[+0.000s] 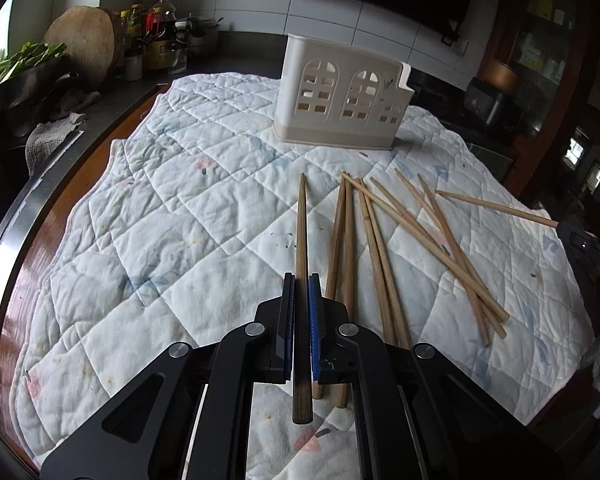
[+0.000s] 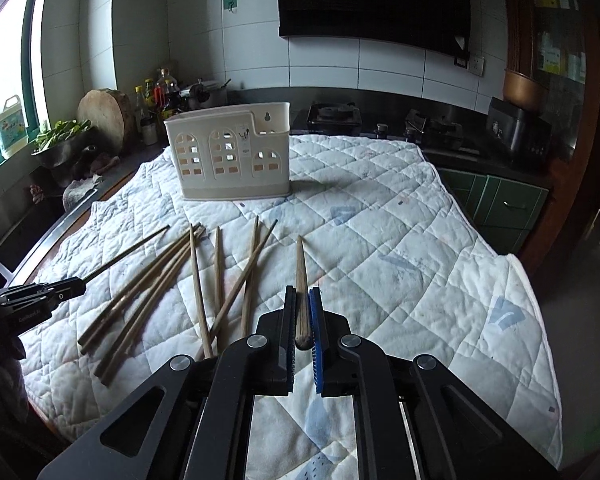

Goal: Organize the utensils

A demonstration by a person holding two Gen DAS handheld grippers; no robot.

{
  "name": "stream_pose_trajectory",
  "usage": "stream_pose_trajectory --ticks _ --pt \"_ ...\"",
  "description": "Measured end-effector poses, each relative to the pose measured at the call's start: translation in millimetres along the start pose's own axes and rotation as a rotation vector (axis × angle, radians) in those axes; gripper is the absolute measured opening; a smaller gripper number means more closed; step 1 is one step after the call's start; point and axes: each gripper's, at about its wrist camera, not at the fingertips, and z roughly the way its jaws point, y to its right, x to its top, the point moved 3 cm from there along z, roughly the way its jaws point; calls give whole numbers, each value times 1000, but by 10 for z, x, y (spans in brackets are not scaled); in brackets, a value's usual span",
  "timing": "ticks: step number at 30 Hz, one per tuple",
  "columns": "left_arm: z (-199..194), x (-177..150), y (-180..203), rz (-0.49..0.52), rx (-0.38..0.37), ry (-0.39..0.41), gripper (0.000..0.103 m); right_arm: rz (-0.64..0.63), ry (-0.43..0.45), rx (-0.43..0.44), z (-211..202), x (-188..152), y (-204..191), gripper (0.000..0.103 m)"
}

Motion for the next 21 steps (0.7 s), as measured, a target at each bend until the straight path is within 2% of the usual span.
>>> stream_pose_trajectory --ticks 5,12,21 --pt "-243 216 30 19 -19 78 5 -35 41 19 -68 248 -56 7" --pt "-367 559 68 59 -36 125 5 -87 66 61 -80 634 -121 7" --pt "-531 1243 245 106 -115 193 5 -137 129 79 -145 1386 -154 7"
